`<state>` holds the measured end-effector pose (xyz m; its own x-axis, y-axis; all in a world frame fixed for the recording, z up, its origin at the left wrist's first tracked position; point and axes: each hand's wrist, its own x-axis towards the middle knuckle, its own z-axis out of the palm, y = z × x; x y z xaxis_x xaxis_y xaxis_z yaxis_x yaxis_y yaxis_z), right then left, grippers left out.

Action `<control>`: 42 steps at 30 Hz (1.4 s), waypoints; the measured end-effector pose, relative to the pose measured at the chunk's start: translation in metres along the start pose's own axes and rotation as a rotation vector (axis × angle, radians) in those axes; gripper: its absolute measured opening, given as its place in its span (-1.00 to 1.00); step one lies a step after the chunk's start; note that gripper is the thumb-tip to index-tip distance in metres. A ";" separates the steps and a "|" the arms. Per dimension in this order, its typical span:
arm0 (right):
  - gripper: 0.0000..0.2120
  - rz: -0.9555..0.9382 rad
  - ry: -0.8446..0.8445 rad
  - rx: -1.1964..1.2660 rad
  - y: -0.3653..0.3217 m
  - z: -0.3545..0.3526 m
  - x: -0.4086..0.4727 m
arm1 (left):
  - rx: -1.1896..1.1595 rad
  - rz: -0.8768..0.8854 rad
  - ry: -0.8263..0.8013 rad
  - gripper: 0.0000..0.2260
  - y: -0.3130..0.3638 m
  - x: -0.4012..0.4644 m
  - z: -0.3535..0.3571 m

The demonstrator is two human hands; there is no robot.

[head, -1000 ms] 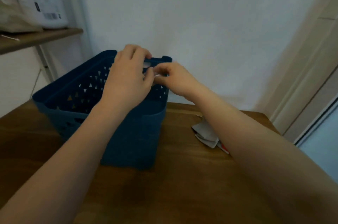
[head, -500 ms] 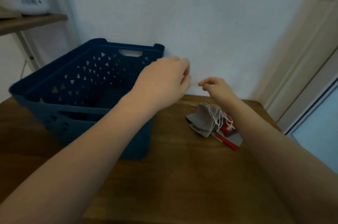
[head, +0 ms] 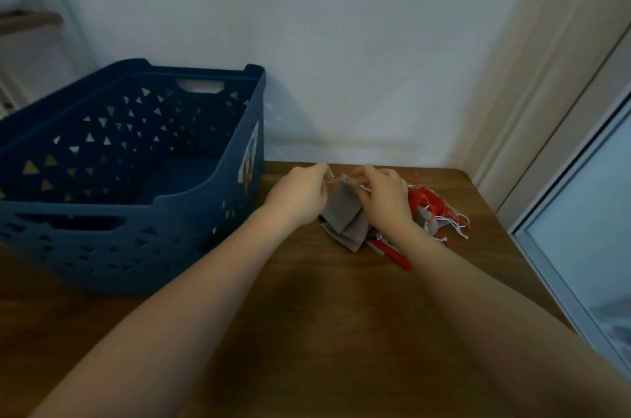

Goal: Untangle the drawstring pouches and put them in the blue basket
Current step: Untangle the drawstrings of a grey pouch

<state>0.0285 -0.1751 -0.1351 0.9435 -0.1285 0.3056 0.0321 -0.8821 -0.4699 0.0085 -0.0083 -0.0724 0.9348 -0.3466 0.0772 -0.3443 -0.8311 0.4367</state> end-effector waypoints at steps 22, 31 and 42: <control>-0.75 -0.243 -0.257 -0.121 -0.018 -0.064 -0.052 | 0.128 0.179 0.075 -0.73 -0.012 -0.032 0.011; -0.65 0.008 -0.337 0.203 -0.018 -0.078 -0.061 | -0.038 0.089 0.130 -0.70 -0.016 -0.034 0.015; -0.50 0.564 -0.120 1.981 -0.039 -0.079 -0.054 | -2.214 -0.291 0.019 -0.71 0.003 -0.034 0.008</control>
<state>-0.0501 -0.1699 -0.0679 0.9845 -0.0555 -0.1663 -0.0480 0.8270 -0.5602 -0.0250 -0.0024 -0.0806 0.9314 -0.3284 -0.1567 0.3635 0.8206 0.4411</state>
